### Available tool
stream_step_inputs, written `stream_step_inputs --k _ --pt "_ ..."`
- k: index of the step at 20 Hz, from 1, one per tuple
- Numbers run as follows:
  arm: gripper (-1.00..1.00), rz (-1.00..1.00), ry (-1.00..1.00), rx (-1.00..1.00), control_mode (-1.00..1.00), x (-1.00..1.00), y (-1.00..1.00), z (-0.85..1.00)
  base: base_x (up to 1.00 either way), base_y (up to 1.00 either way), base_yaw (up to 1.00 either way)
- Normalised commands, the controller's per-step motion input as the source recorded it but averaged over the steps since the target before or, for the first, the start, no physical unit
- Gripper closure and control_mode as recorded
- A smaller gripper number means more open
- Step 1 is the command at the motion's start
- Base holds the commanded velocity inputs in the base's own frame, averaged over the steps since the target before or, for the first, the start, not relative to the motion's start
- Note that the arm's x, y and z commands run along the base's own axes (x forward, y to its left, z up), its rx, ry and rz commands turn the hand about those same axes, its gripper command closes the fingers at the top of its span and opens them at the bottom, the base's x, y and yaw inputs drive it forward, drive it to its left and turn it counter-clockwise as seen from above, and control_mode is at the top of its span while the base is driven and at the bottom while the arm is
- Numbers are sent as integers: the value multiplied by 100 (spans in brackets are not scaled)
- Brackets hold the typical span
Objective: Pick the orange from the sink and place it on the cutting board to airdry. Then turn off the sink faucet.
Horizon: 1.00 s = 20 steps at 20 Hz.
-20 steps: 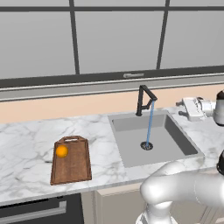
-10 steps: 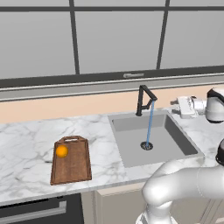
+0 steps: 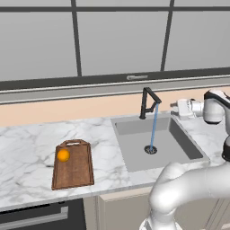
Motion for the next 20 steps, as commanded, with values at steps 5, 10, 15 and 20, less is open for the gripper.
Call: stream_step_inputs --k 5,10,15,20 --pt "-100 -2 8 0 -100 41 -6 -20 0 0 0" --pt "-100 -1 6 0 -100 38 -14 -18 0 0 0" --pt "-100 0 0 0 -100 17 -7 -5 0 0 0" --pt "-100 0 0 0 -100 11 0 -5 0 0 0"
